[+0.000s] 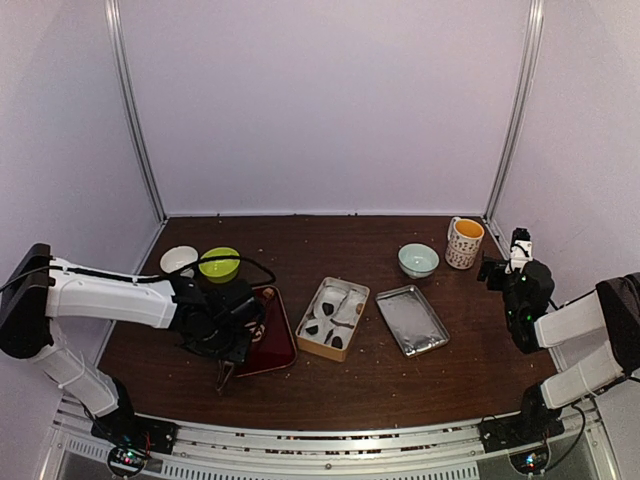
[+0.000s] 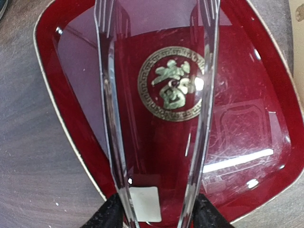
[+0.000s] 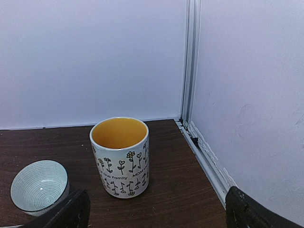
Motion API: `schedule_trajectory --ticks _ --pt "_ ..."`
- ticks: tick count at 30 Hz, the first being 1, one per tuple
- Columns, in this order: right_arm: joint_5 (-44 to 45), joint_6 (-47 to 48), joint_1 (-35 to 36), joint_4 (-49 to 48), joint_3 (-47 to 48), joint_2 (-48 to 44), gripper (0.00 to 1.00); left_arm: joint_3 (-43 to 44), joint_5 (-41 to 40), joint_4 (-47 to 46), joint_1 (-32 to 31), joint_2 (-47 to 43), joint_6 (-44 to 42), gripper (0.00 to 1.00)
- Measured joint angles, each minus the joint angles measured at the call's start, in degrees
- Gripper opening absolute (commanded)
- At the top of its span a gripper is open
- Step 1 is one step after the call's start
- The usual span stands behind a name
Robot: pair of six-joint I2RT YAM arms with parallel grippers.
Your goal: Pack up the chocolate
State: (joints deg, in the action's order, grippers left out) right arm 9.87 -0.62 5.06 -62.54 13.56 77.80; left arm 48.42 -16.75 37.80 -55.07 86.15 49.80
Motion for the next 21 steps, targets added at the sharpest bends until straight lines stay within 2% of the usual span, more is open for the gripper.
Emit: schedule_trajectory --ticks 8,17,19,21 --pt "0.0 0.0 0.0 0.0 0.0 0.0 1.00 0.0 1.0 -1.3 0.0 -0.5 -1.9 0.66" --pt "0.0 0.0 0.0 0.0 0.0 0.0 1.00 0.5 1.1 -0.3 0.0 -6.4 -4.3 0.72" --pt "0.0 0.0 0.0 0.0 0.0 0.0 1.00 0.6 1.1 0.0 0.0 -8.4 -5.1 0.96" --pt "0.0 0.0 0.0 0.0 0.0 0.0 1.00 0.6 1.1 0.3 0.0 -11.6 -6.2 0.98"
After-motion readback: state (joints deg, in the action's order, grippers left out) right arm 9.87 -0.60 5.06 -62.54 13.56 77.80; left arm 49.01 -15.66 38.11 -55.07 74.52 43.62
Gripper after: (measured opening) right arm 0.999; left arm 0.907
